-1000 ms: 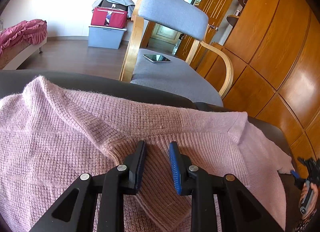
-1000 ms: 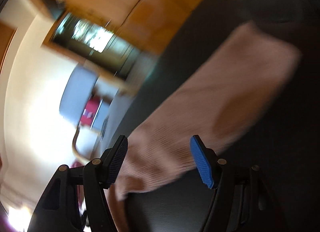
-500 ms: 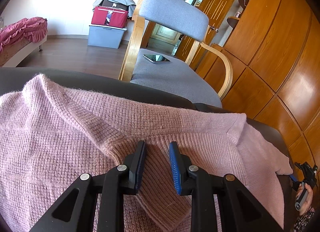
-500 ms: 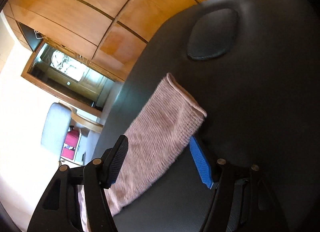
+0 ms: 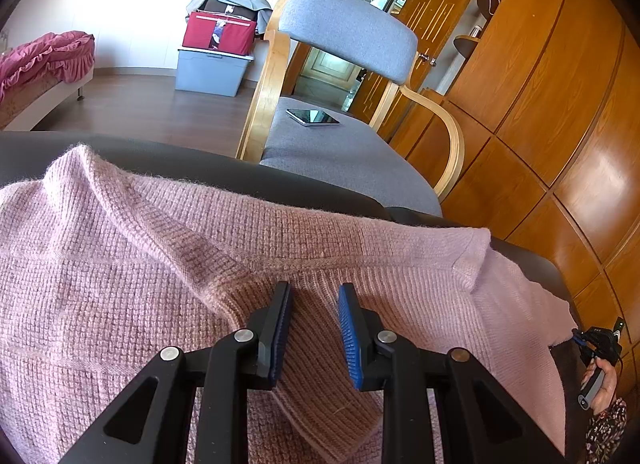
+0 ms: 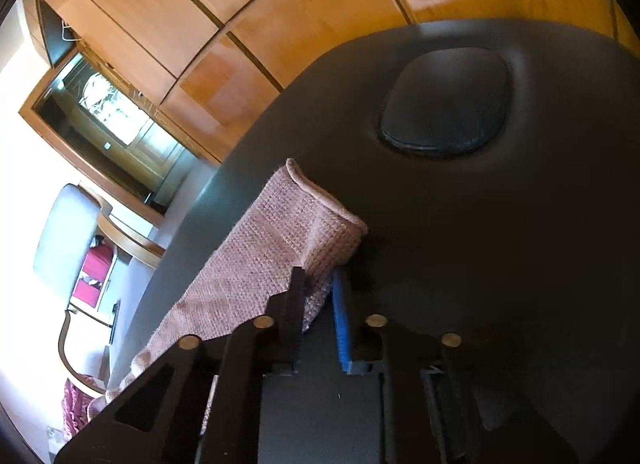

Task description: Fold clothes

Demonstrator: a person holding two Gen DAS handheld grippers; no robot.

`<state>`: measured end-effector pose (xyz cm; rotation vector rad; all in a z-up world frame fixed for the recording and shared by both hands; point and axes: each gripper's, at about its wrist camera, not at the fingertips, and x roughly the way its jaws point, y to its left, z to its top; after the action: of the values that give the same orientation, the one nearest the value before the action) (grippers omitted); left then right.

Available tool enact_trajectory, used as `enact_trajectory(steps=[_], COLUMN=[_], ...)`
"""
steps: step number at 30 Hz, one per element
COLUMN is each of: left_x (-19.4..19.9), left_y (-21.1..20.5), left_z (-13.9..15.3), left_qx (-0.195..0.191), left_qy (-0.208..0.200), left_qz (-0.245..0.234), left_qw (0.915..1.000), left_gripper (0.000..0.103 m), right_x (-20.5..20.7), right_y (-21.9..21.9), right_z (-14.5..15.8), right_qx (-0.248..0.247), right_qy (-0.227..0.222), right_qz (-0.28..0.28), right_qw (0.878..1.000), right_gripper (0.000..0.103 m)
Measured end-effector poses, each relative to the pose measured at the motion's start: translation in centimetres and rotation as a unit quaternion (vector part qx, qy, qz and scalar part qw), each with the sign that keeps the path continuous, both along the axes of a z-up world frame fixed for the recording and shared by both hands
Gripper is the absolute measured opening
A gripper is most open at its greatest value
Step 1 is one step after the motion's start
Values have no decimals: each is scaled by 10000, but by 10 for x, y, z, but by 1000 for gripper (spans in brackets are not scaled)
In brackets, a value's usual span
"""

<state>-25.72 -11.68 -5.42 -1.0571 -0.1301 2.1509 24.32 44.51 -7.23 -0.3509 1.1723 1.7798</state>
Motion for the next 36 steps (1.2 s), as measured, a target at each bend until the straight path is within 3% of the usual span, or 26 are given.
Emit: enact_trajectory(steps=[8,17,25,32,36], left_x=[0,0,0,0,0], left_y=[-1,-1,-1,-2,-2], left_z=[0,0,0,1,1], left_qx=[18,31,67,94,105], left_qy=[-13,-22,-47,-65,-74], left_qz=[-1,-1,-6,-7,-5], left_qw=[10000,10000,10000,9999,9999], left_gripper=[23,23,23,23,23], right_x=[-6,-48,-123,-186,-218], right_y=[1,-21,-72,-86,-111], right_z=[3,45,73,70,66], right_qx=[24,533,950,699,390], right_qy=[321,583,619,907,1216], right_qz=[55,657,1786,2535,3041], right_qw=[9995,9947,9774,9605,9440], right_gripper=[5,4,4,4,4])
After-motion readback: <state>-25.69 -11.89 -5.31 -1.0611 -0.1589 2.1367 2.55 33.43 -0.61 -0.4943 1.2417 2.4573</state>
